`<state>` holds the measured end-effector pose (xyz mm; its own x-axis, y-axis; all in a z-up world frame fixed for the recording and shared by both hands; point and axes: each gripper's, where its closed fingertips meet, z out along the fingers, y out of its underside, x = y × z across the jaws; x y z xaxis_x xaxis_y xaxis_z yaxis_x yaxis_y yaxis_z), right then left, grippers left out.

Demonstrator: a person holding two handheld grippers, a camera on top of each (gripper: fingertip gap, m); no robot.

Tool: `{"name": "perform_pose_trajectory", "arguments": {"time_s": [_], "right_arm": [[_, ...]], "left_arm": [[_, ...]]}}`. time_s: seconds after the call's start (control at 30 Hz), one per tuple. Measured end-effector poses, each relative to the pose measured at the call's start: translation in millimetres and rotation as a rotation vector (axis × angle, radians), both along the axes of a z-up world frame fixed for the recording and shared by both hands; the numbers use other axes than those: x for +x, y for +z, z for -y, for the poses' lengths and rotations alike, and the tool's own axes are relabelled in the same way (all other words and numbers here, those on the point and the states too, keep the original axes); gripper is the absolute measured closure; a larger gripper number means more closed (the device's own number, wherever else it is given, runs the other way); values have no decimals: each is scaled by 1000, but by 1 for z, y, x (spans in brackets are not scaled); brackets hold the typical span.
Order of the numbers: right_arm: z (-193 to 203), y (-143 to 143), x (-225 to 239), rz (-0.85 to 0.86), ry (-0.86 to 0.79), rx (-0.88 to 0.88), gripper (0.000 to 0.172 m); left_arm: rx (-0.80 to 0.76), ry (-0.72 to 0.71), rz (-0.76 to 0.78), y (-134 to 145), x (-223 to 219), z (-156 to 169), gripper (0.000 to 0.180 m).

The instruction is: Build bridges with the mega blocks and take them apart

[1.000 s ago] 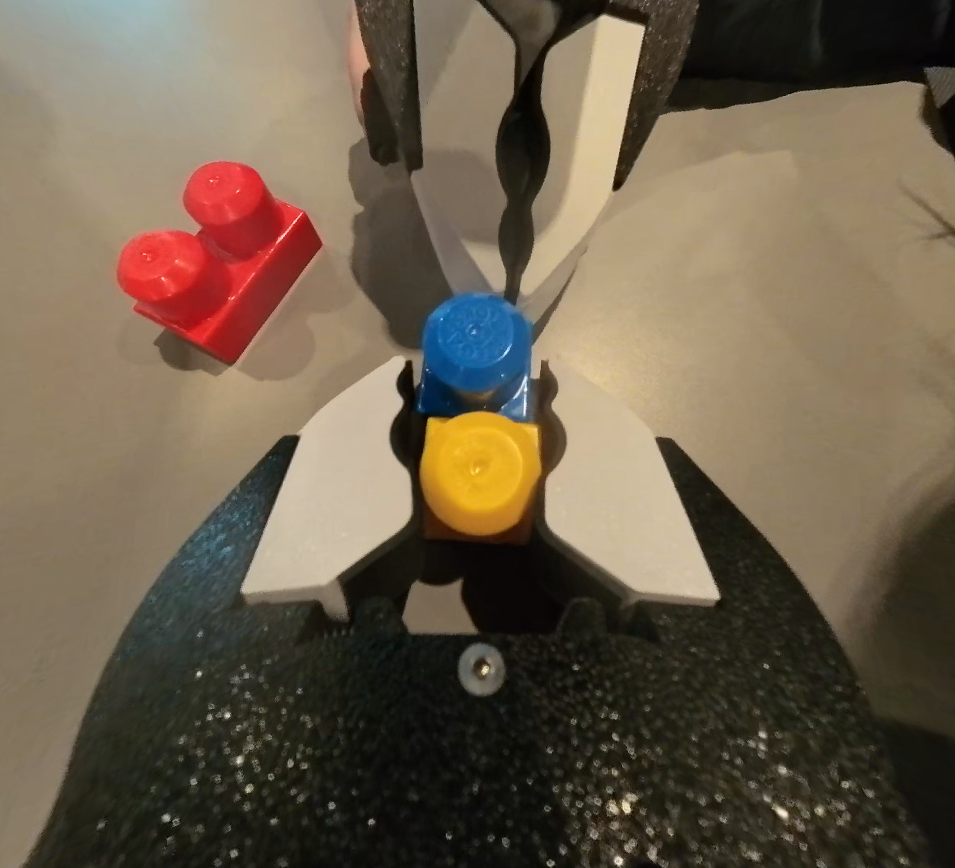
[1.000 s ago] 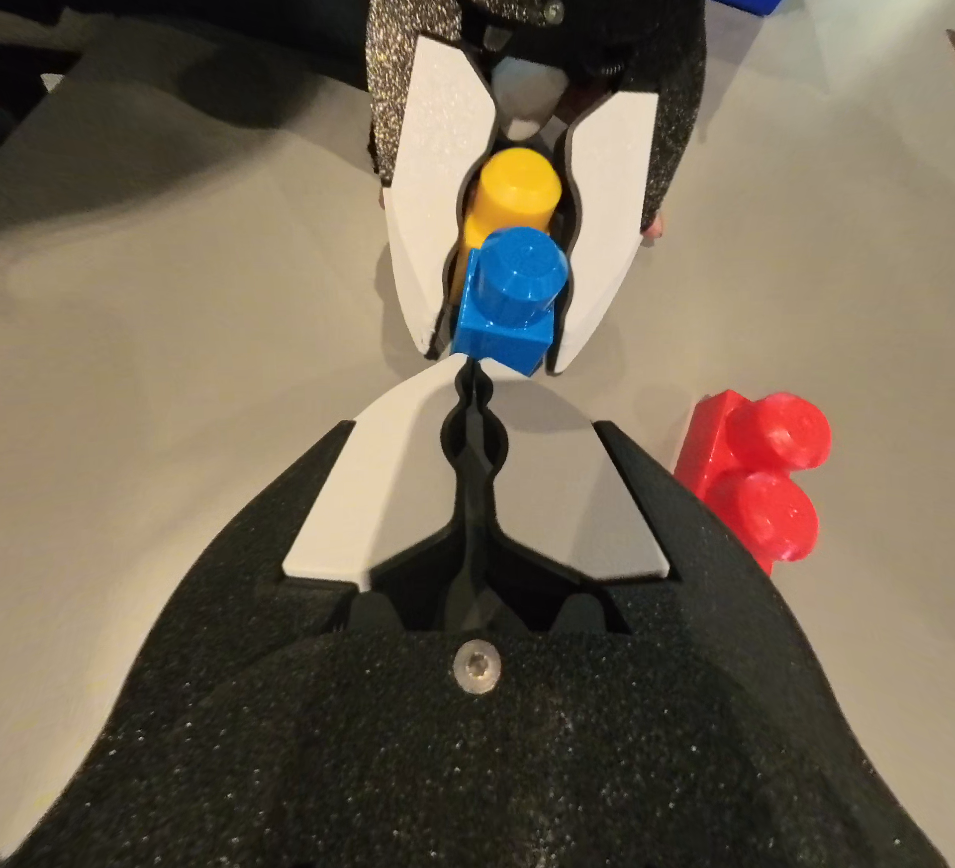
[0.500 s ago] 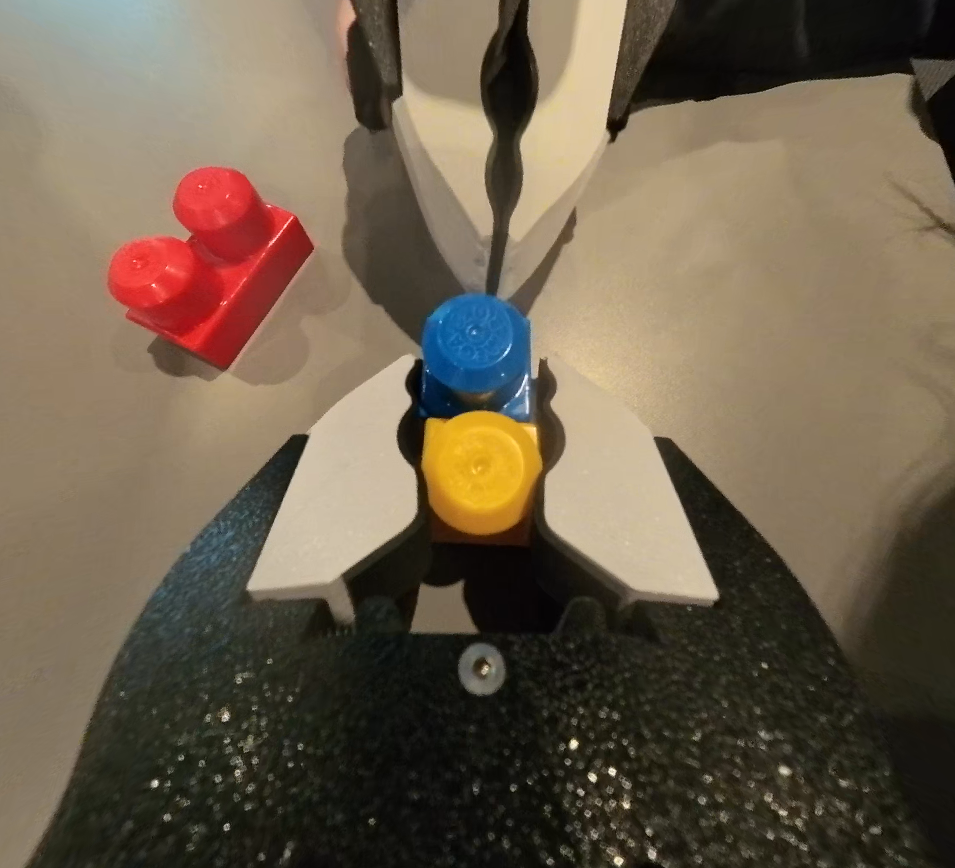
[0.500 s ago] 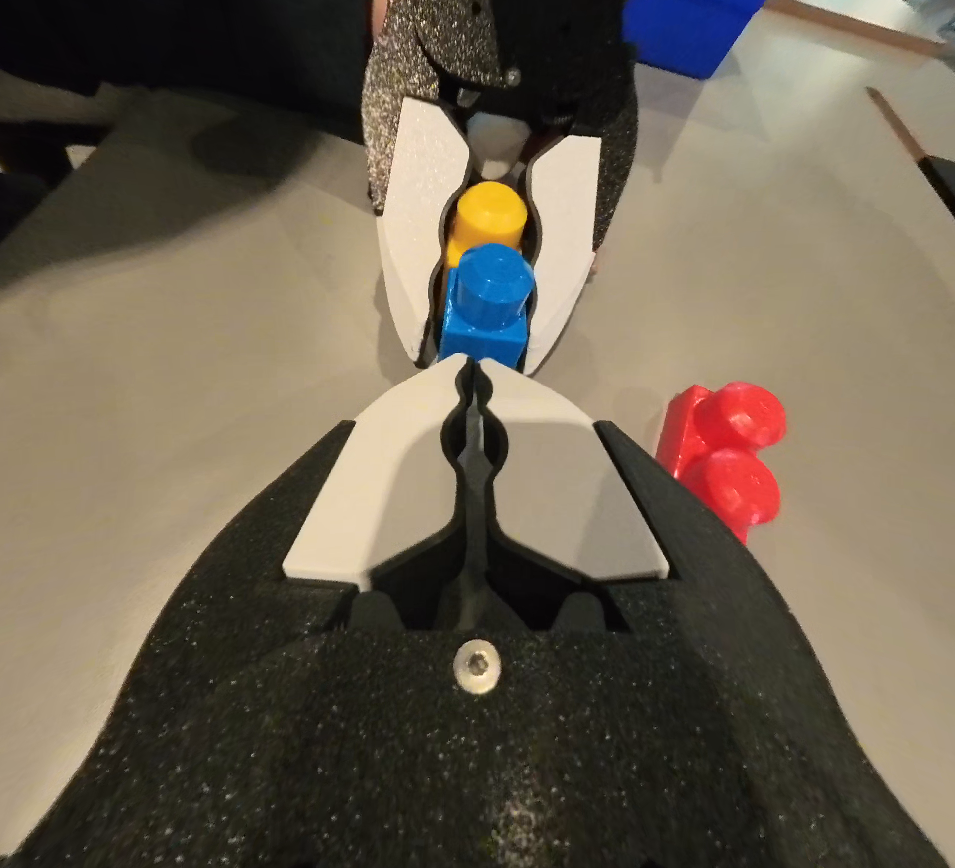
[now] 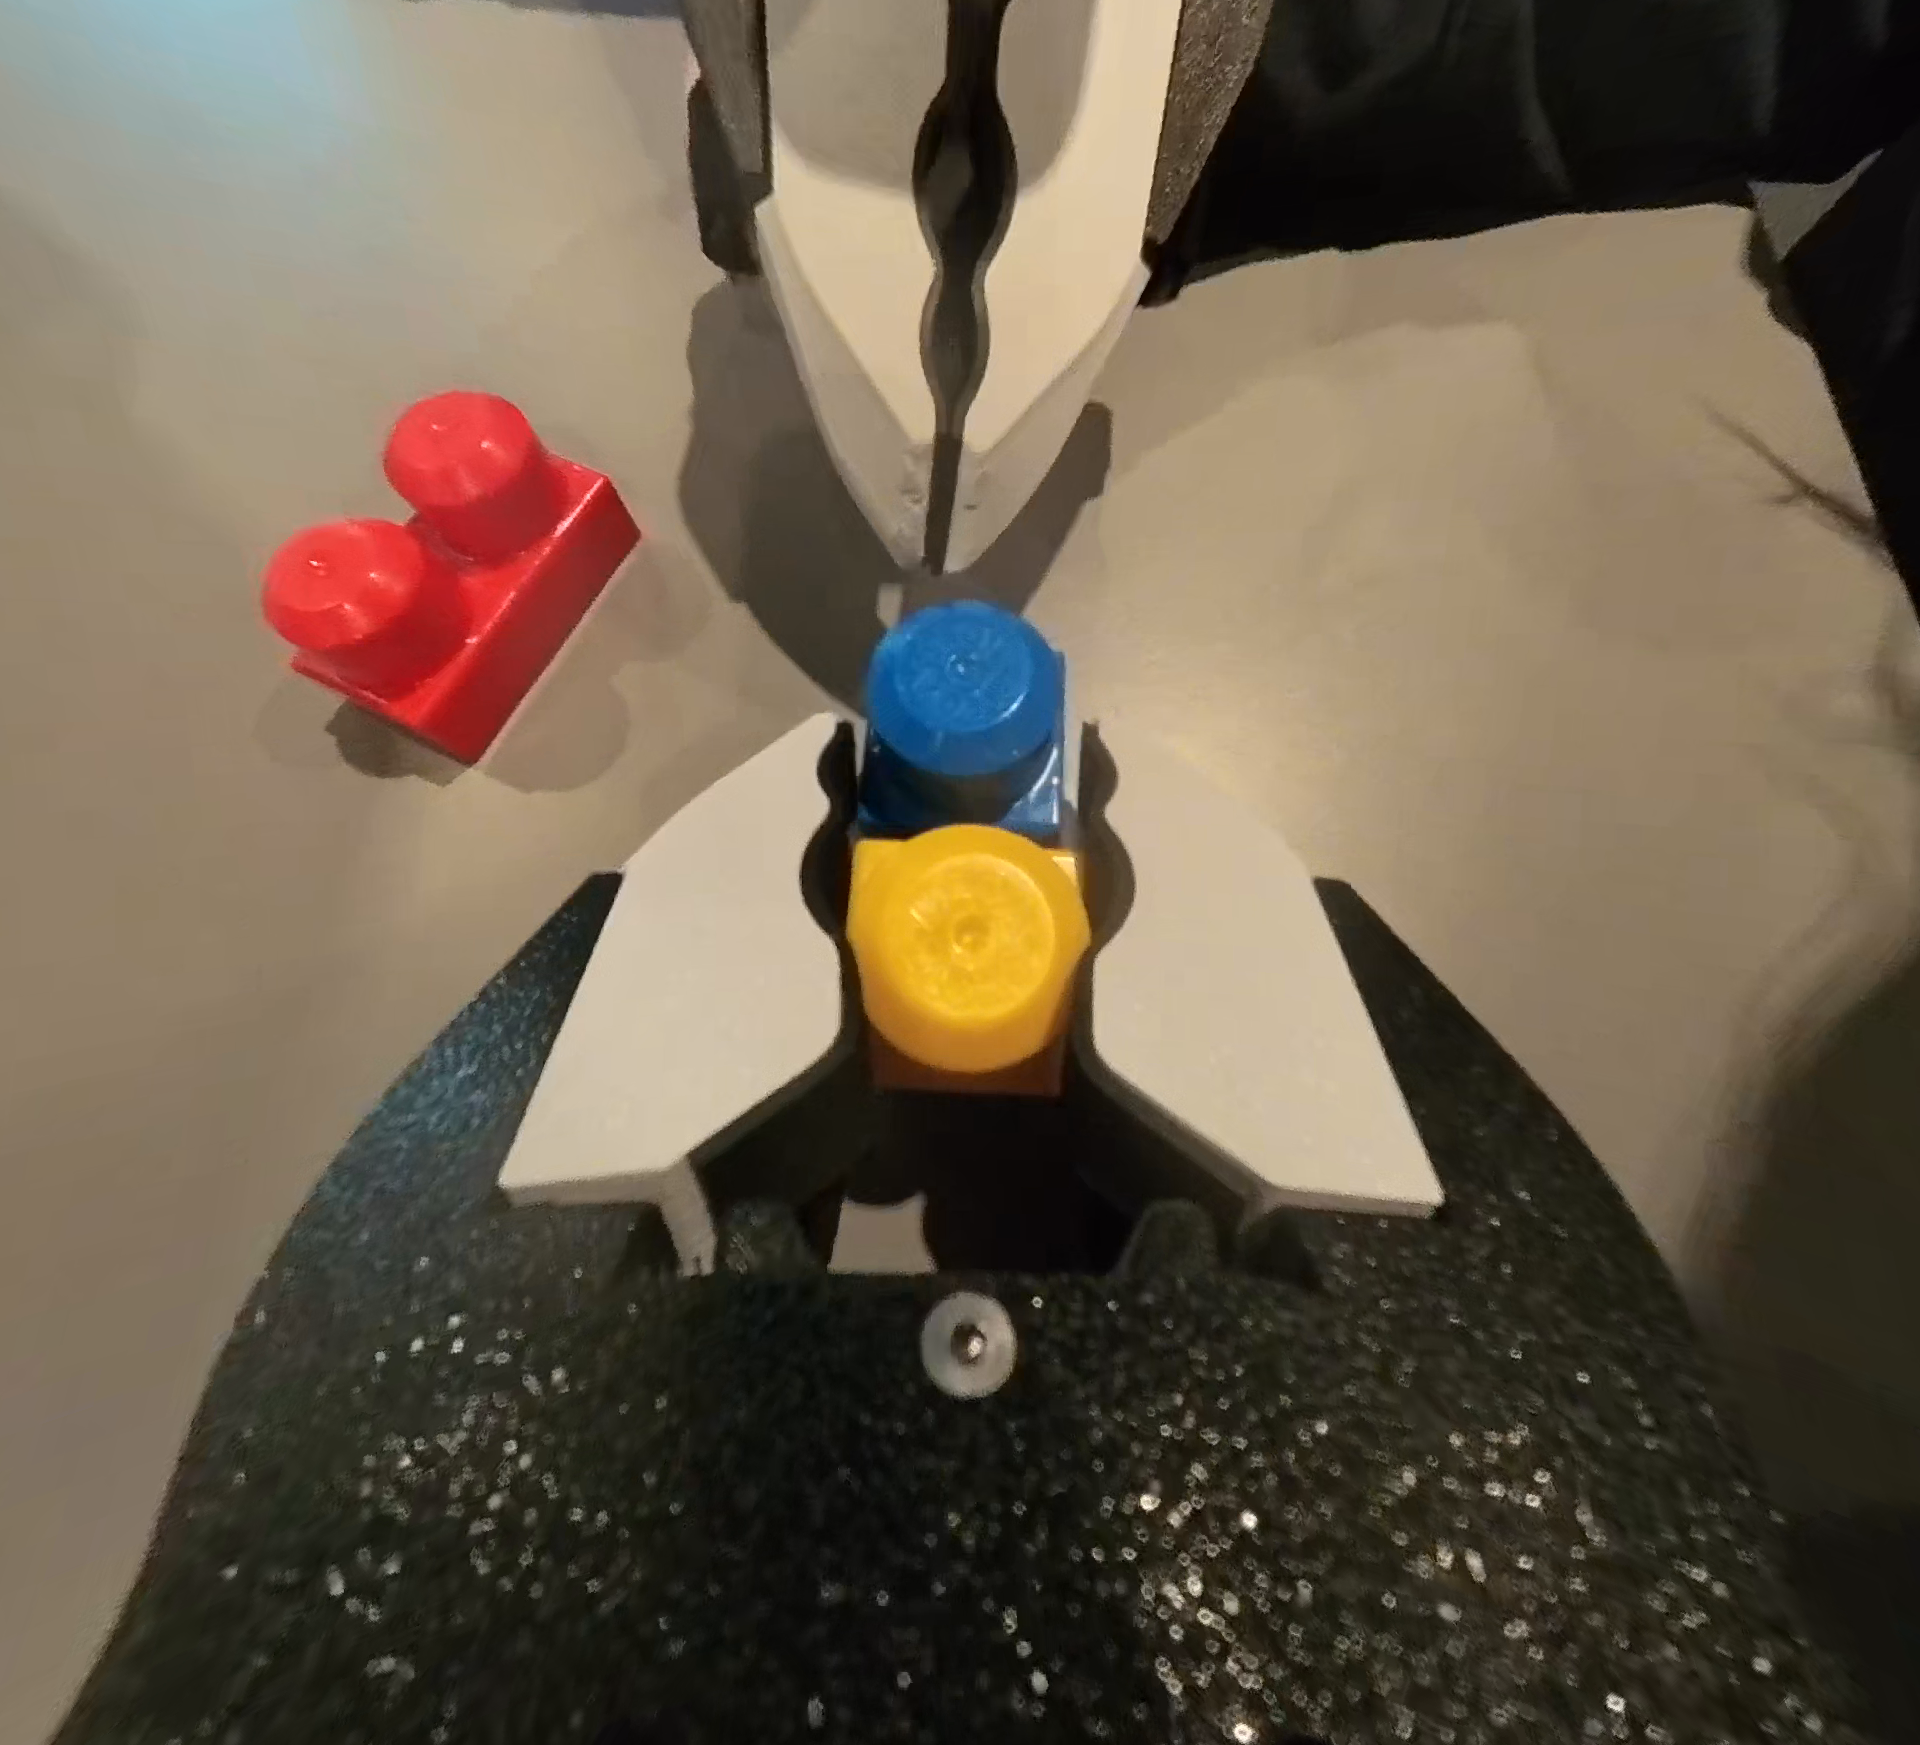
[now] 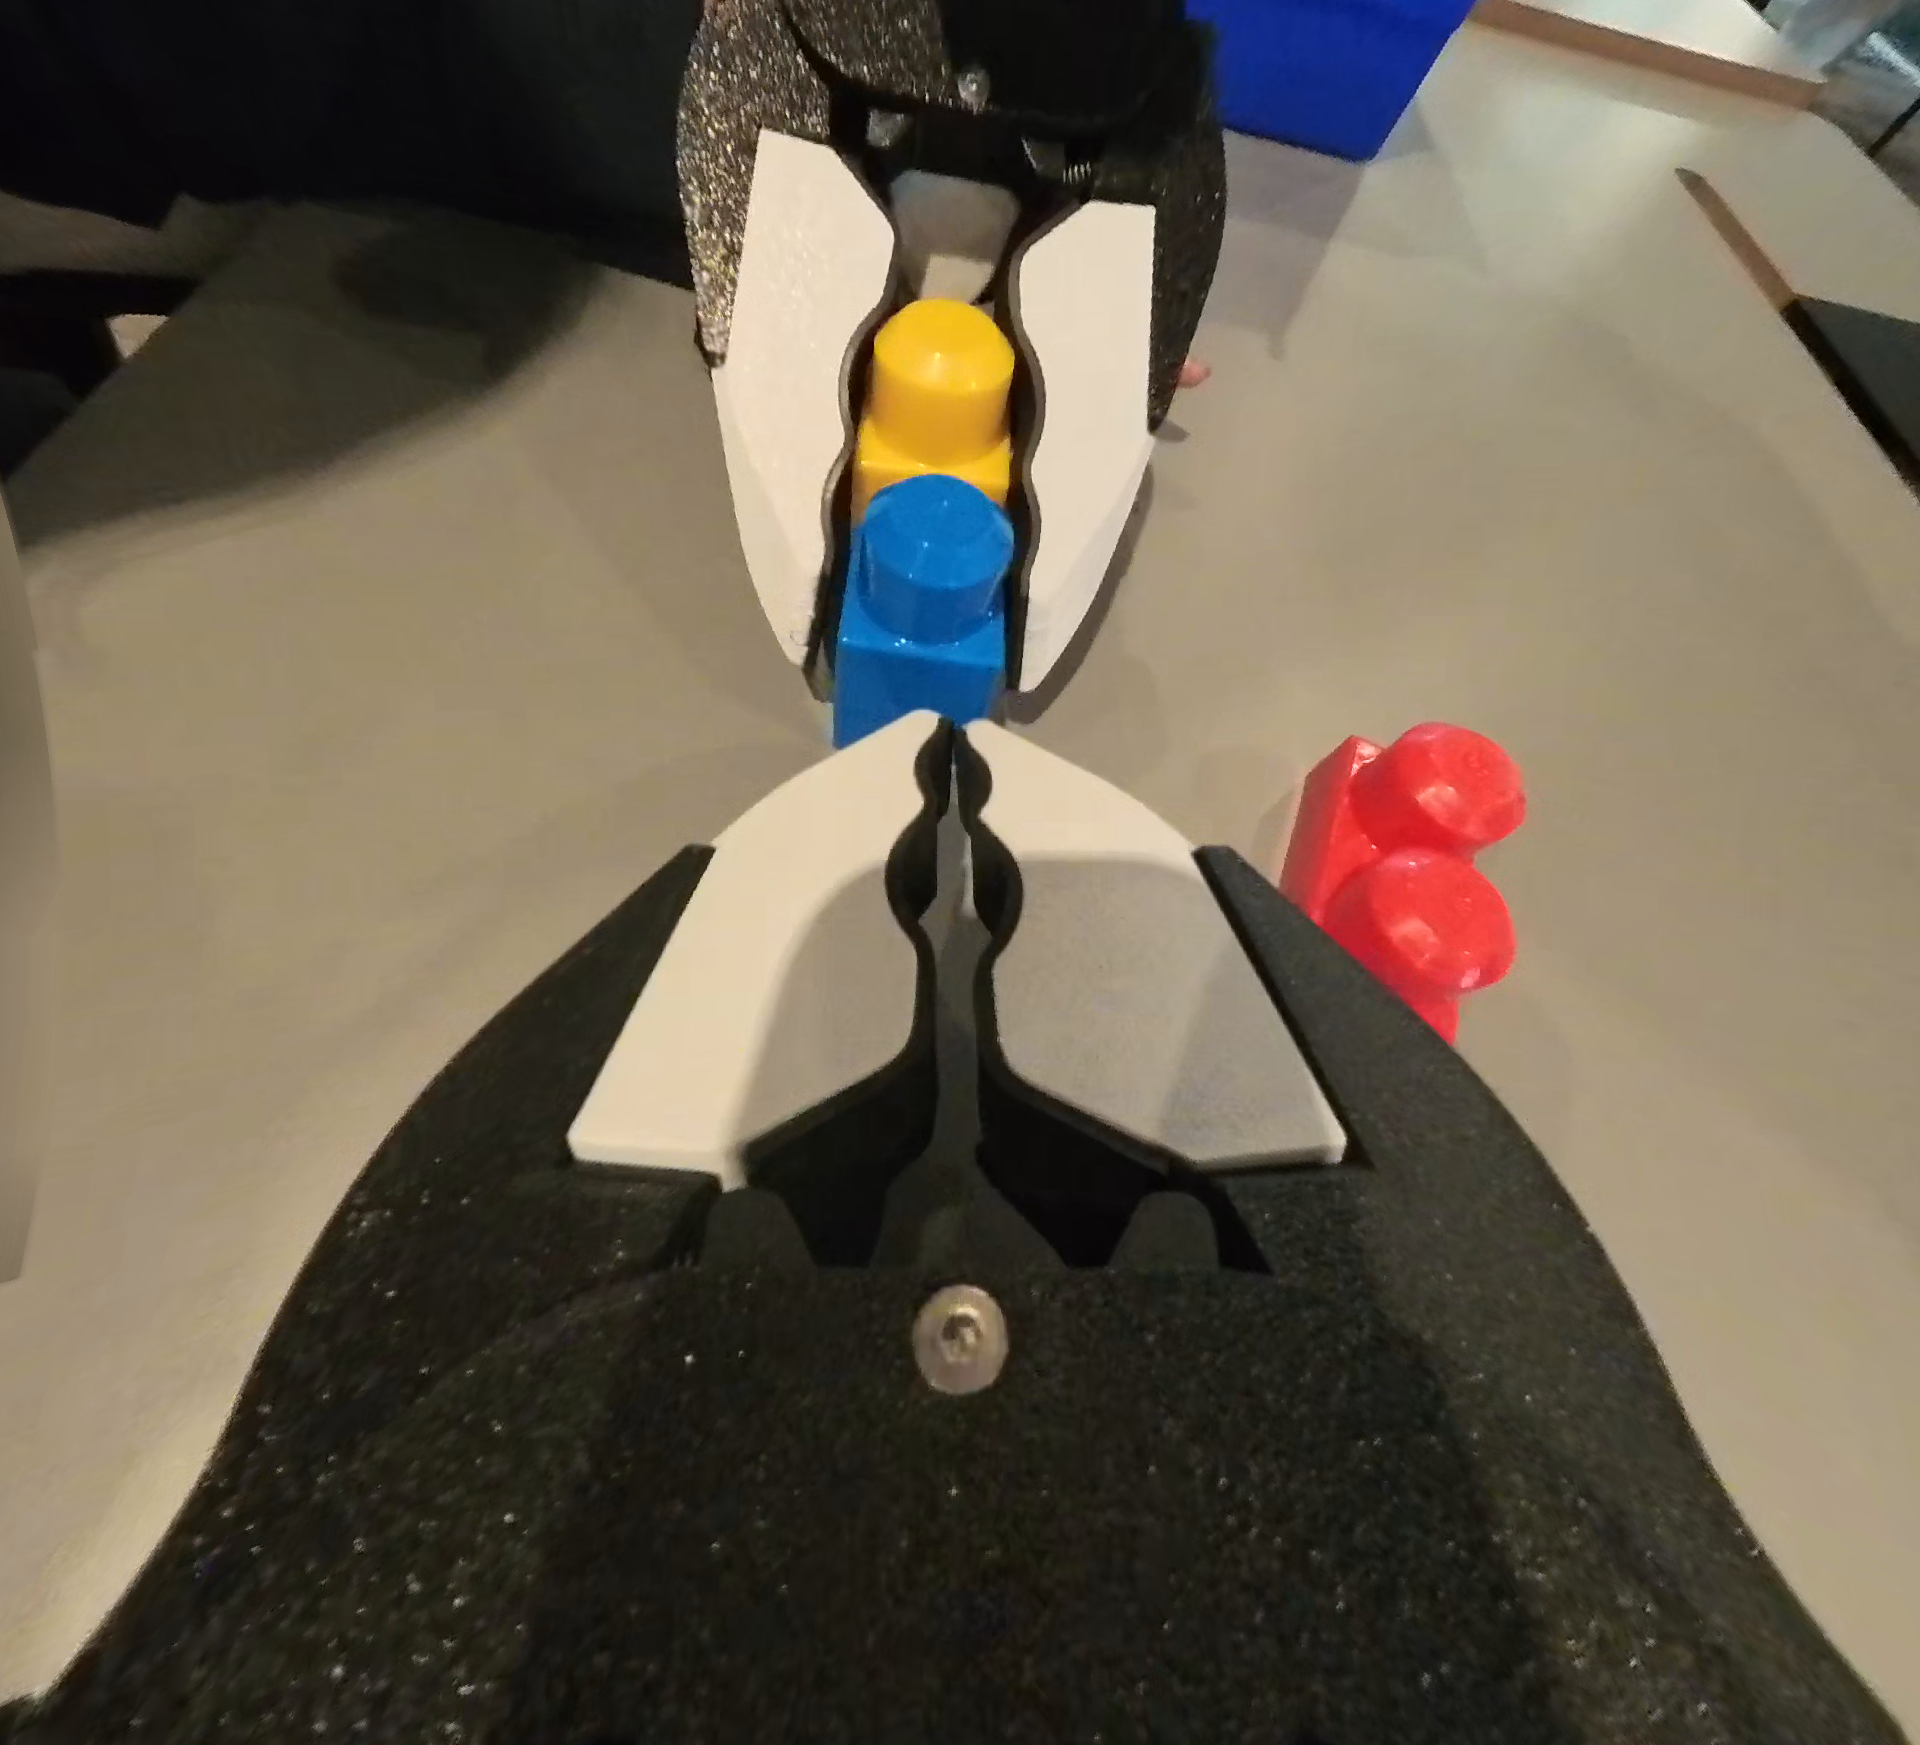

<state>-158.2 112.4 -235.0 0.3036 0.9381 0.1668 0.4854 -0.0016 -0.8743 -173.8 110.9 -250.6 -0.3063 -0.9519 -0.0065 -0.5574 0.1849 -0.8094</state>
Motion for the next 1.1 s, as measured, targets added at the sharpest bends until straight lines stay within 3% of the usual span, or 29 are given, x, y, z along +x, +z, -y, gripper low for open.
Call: {"name": "perform_pose_trajectory", "arguments": {"time_s": [1.1], "right_arm": [[-5,-12,-18,101,-13,49,172]], "left_arm": [[9,-20,-39,-11,3,-3,133]]}}
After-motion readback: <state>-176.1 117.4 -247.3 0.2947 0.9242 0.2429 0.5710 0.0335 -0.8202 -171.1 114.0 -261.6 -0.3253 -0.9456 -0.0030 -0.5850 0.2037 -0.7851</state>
